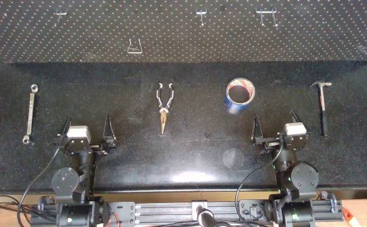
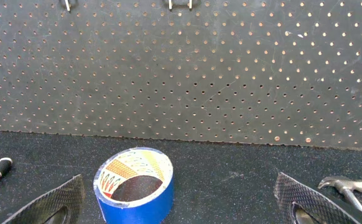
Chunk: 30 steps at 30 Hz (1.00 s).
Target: Place Tools Onto Pegboard
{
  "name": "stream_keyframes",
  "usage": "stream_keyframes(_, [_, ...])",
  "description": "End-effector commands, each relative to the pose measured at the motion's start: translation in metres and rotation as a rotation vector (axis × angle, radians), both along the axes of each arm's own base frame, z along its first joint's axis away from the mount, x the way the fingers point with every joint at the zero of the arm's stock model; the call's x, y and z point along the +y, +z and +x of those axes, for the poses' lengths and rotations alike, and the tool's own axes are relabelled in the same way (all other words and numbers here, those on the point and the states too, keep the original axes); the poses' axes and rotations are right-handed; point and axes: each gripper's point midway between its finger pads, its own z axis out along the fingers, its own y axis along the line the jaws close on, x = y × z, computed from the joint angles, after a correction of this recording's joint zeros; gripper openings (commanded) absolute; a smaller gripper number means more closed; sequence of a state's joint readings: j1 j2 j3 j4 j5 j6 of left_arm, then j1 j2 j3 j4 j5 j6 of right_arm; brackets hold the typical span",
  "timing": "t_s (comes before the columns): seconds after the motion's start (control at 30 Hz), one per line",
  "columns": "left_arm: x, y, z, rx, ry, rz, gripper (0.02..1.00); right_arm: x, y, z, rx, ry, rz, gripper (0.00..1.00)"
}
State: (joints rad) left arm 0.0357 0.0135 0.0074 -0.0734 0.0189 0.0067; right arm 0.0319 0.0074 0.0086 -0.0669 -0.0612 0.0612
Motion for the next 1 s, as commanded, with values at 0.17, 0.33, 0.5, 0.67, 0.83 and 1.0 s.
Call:
stream_keyframes(0.17, [0.001,0.000,0.000,-0.003,0.007,0.003,0.993,-0.001,-0.001,0.000,-0.001,-0.001,-0.014,0.989])
stream_keyframes(0.33, [0.001,0.000,0.000,-0.003,0.007,0.003,0.993,-0.001,-0.001,0.000,-0.001,-0.001,-0.014,0.989])
stream_keyframes(0.5, [0.001,0.000,0.000,-0.003,0.007,0.003,0.993,-0.001,-0.001,0.000,-0.001,-0.001,-0.014,0.989])
stream_keyframes(0.67, [0.001,0.000,0.000,-0.003,0.007,0.003,0.993,-0.001,-0.001,0.000,-0.001,-0.001,-0.014,0.989])
stream_keyframes(0.83, [0.000,0.000,0.000,-0.002,0.004,0.003,0.993,-0.001,-0.001,0.000,-0.001,-0.001,-0.014,0.989])
stream_keyframes(1.0, [0.009,0.044,0.025,0.216,0.036,0.067,0.996,-0.001,-0.001,0.000,-0.001,-0.001,-0.014,0.989])
